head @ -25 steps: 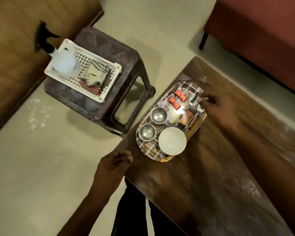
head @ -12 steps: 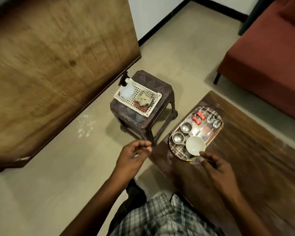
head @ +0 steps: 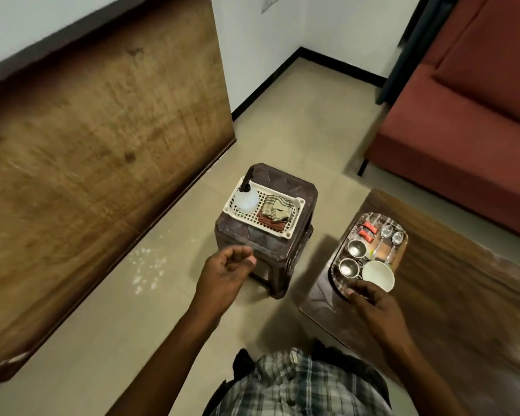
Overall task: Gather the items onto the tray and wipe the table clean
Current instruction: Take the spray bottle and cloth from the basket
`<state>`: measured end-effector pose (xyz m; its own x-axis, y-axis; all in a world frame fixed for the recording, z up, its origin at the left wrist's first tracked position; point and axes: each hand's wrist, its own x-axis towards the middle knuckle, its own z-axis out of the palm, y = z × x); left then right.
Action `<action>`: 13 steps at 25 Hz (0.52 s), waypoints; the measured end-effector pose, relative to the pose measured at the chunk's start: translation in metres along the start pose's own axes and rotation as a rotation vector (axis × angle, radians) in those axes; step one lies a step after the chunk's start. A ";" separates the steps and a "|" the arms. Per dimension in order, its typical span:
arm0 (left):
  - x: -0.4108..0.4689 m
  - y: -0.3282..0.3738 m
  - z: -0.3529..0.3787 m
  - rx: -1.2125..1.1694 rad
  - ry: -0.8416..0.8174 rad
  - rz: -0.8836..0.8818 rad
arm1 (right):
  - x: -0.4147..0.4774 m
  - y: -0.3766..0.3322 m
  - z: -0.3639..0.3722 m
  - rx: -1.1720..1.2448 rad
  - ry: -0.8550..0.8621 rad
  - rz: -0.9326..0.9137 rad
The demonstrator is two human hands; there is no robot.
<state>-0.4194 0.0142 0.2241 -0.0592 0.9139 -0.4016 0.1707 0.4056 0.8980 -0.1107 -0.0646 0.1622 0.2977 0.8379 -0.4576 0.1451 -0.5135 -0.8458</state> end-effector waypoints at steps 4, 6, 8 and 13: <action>0.062 0.016 -0.017 0.052 -0.039 0.083 | 0.029 -0.018 0.042 0.001 0.017 0.025; 0.098 0.027 -0.015 0.100 -0.056 0.098 | 0.056 -0.029 0.059 -0.020 0.011 0.049; 0.135 0.035 -0.012 0.156 -0.065 0.101 | 0.093 -0.041 0.078 -0.014 -0.017 0.063; 0.220 0.034 -0.009 0.325 -0.055 0.095 | 0.192 -0.070 0.129 -0.081 -0.041 0.137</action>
<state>-0.4353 0.2297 0.1679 0.0239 0.9416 -0.3358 0.4781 0.2843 0.8310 -0.1853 0.1566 0.0983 0.2817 0.7650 -0.5792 0.1823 -0.6353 -0.7504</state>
